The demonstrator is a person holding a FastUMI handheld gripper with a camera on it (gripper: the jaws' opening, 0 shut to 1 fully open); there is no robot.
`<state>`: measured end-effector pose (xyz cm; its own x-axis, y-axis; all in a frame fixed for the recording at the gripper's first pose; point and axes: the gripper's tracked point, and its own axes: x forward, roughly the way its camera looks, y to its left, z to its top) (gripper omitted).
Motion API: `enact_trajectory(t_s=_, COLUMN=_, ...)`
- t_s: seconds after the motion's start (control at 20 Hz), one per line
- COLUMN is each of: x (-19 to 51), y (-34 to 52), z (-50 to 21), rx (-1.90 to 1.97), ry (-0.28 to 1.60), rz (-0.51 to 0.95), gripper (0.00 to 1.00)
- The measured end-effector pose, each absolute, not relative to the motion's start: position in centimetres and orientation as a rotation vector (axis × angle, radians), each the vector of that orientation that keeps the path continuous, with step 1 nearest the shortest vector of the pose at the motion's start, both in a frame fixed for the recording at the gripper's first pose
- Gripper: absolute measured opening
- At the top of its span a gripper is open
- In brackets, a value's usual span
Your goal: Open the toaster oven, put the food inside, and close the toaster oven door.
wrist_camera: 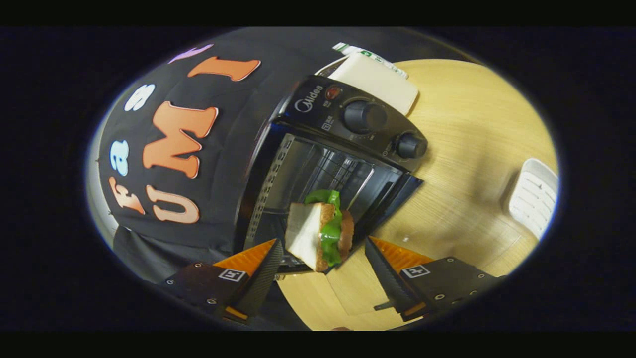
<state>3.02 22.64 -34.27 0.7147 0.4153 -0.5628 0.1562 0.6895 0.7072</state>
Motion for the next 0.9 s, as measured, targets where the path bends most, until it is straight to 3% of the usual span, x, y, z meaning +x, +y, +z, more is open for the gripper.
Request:
enact_trajectory(t_s=0.5, x=-7.4, y=17.7, z=-31.8, rx=0.185, ry=0.726, rz=0.227, gripper=0.98)
enact_trajectory(t_s=0.9, x=-11.5, y=17.1, z=-36.6, rx=-0.118, ry=0.747, rz=0.274, gripper=0.98)
